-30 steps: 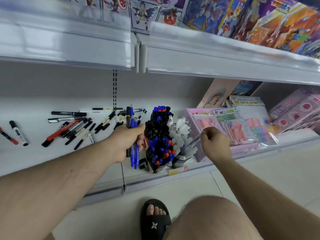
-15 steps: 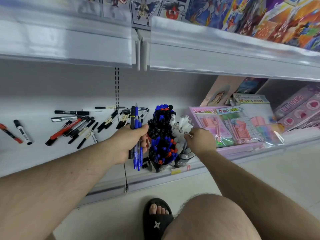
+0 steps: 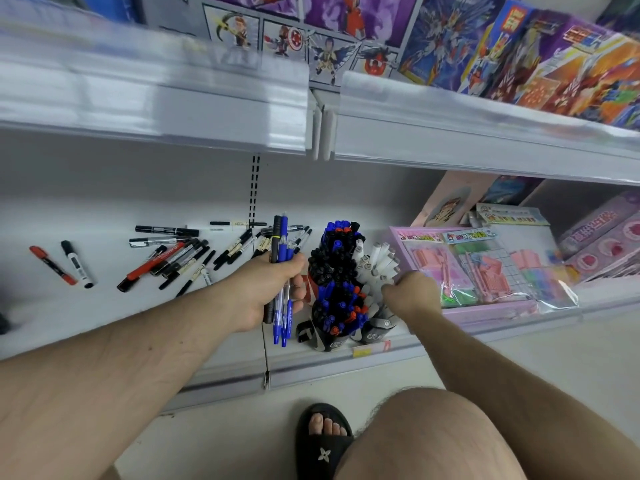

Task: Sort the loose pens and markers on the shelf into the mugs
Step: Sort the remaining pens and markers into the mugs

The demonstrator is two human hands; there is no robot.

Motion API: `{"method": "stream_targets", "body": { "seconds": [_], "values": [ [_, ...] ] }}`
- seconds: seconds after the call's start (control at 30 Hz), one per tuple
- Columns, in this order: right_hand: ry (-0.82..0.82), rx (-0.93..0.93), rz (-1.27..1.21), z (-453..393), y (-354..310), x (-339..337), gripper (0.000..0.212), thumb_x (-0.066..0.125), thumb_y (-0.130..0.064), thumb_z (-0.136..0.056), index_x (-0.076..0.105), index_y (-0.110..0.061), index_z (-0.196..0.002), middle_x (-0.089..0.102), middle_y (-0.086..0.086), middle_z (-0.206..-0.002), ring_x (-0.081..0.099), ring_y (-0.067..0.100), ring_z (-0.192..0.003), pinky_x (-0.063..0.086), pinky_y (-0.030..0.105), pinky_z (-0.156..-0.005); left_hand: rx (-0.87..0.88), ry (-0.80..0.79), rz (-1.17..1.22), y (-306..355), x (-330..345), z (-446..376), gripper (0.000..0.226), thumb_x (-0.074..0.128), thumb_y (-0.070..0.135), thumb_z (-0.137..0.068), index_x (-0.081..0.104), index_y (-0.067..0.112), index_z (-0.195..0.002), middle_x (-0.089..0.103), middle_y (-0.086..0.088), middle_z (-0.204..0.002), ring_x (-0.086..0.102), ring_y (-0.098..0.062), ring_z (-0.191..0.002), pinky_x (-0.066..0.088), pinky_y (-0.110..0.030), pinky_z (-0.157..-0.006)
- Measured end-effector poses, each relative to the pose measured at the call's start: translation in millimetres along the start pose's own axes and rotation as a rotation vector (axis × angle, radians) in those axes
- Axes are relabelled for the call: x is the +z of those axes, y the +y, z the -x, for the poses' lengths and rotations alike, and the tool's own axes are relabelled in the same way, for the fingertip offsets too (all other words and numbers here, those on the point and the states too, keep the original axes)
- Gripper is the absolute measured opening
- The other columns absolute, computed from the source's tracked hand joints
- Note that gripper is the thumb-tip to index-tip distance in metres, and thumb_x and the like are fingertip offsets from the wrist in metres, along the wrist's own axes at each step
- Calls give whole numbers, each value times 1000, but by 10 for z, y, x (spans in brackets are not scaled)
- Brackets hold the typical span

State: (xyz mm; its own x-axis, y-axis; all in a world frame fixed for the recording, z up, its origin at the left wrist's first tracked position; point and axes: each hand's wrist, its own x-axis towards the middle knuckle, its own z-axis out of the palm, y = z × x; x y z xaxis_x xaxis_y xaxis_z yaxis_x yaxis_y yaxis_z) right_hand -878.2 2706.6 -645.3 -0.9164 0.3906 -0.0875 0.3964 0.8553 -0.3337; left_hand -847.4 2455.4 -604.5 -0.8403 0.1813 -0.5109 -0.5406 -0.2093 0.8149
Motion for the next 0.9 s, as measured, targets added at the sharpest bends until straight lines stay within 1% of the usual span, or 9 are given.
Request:
{"method": "stream_targets", "body": {
  "seconds": [0.07, 0.17, 0.27, 0.43, 0.57, 0.67, 0.77, 0.83, 0.9],
  "values": [
    [43, 56, -182, -32, 72, 14, 19, 63, -27, -80, 66, -12, -68, 67, 6, -62, 67, 26, -64, 59, 34, -62, 4, 10, 15, 9, -30, 10, 19, 62, 26, -96, 63, 9, -103, 59, -1, -63, 60, -14, -55, 57, -33, -59],
    [18, -16, -127, -46, 214, 99, 16, 62, -25, -84, 70, -15, -74, 70, 5, -67, 66, 25, -63, 60, 35, -63, 6, 12, 19, 6, -76, -1, 26, 63, 26, -95, 61, 7, -112, 59, -1, -64, 60, -14, -55, 58, -31, -57],
    [-44, -137, 43, -106, 276, 164, 18, 60, -26, -91, 75, -17, -97, 73, 4, -91, 67, 25, -81, 56, 31, -73, -2, 15, 1, -12, -92, -11, 32, 63, 26, -95, 59, 5, -118, 60, 0, -62, 61, -14, -54, 58, -30, -56],
    [-100, -253, 619, -116, 238, 248, 20, 50, -8, -91, 69, -13, -96, 69, 4, -86, 67, 24, -78, 57, 34, -73, -10, 21, 13, -6, -80, -36, 31, 63, 26, -95, 60, 5, -118, 60, -1, -65, 61, -14, -55, 57, -31, -56],
    [-132, -315, 775, -66, 145, 196, 22, 47, -8, -89, 65, -14, -100, 67, 2, -88, 63, 22, -78, 50, 33, -73, -1, 23, 25, 5, -85, -49, 25, 62, 27, -95, 63, 5, -108, 61, -2, -66, 62, -14, -58, 58, -33, -59],
    [-122, -312, 595, -40, -72, 40, 20, 50, -21, -93, 68, -15, -100, 68, 2, -93, 66, 25, -86, 46, 31, -69, -11, 5, 68, 34, -89, -16, 19, 63, 27, -95, 64, 9, -99, 61, -1, -64, 62, -15, -57, 59, -33, -61],
    [-314, -329, 50, 164, -567, -262, 28, 50, -32, -98, 63, -13, -81, 65, 4, -75, 63, 16, -63, 52, 37, -64, 3, -15, 240, 115, -98, 45, 15, 63, 27, -94, 65, 12, -92, 63, 0, -65, 65, -17, -61, 58, -37, -72],
    [-563, -302, -191, 453, -955, -501, 29, 47, -42, -100, 64, -18, -96, 69, 3, -81, 64, 13, -57, 52, 33, -62, 40, -17, 376, 189, -114, 91, 16, 60, 28, -95, 65, 14, -90, 63, 0, -66, 68, -19, -67, 59, -37, -74],
    [-753, -333, -208, 744, -1246, -644, 43, 40, -57, -99, 58, -22, -115, 71, 5, -96, 70, 14, -65, 54, 30, -66, 83, -37, 468, 254, -159, 159, 18, 57, 31, -97, 63, 16, -89, 62, 2, -66, 69, -18, -67, 59, -36, -66]
  ]
}}
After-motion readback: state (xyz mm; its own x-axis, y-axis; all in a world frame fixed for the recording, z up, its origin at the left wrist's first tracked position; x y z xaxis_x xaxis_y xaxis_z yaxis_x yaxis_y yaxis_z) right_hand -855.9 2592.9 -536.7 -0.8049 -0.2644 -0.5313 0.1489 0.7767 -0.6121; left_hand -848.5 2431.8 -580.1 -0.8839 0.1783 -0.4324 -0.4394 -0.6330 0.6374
